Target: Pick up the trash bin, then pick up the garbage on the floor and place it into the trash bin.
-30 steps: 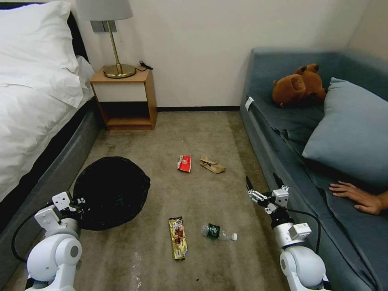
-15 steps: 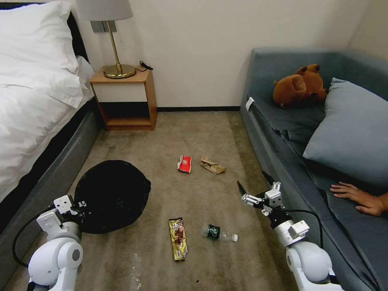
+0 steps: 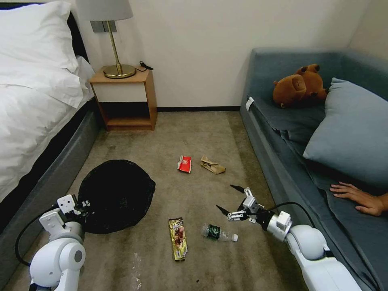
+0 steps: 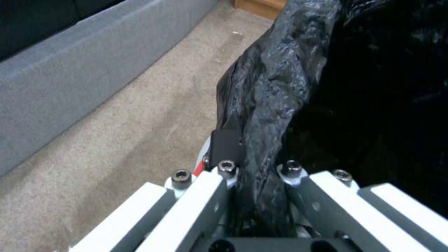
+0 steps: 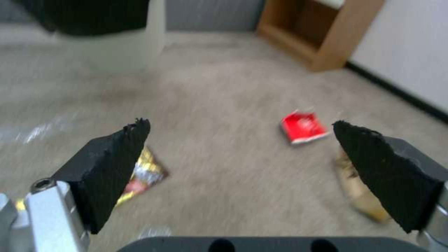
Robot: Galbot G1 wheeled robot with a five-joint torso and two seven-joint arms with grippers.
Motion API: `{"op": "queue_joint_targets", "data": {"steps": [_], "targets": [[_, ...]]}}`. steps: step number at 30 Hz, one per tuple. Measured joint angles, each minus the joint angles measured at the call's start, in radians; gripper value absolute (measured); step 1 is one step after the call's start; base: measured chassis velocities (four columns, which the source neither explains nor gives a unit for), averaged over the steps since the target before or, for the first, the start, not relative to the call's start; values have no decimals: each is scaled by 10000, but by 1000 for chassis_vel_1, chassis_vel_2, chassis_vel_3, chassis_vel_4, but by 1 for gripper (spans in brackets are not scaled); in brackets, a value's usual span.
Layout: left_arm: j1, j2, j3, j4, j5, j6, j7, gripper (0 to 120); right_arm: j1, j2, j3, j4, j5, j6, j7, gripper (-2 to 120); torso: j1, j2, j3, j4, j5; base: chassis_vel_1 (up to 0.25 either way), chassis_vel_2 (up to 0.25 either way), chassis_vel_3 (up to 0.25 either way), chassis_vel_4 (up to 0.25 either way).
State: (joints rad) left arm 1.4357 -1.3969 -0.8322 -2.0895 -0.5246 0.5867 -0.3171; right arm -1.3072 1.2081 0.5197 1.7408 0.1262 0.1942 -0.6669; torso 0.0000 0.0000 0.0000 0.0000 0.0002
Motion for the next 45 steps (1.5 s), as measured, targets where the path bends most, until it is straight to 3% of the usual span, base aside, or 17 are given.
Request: {"op": "queue_joint_targets", "data": {"steps": [6, 8, 15, 20, 31, 45], "targets": [[-95, -170, 45, -73, 127, 105, -21, 1, 755, -494, -560, -866, -228, -201, -747, 100, 0, 0, 0, -1, -2, 0, 0, 0, 0], [-150, -276, 79, -101, 217, 153, -38, 1, 1481, -662, -1039, -1835, -461, -279, -1166, 100, 0, -1, 0, 0, -2, 0, 0, 0, 0], [-296, -389, 100, -17, 244, 256, -15, 1, 2592, -474, -1751, -3370, -1332, -299, -2280, 100, 0, -1, 1, 0, -1, 0, 0, 0, 0], [-380, -330, 87, 140, 603, 387, 743, 1, 3261, -88, -2224, -4763, -2324, 3, -3218, 100, 0, -2, 1, 1, -3, 0, 0, 0, 0], [-400, -339, 139, 214, 784, 426, 833, 1, 3802, 360, -2322, -7270, -3363, 525, -2988, 100, 1, -2, 1, 0, -3, 0, 0, 0, 0], [-110, -454, 91, -86, 826, 328, 813, 1, 4369, 704, -2144, -8872, -4194, 819, -2121, 100, 0, 0, 1, 0, -2, 0, 0, 0, 0]]}}
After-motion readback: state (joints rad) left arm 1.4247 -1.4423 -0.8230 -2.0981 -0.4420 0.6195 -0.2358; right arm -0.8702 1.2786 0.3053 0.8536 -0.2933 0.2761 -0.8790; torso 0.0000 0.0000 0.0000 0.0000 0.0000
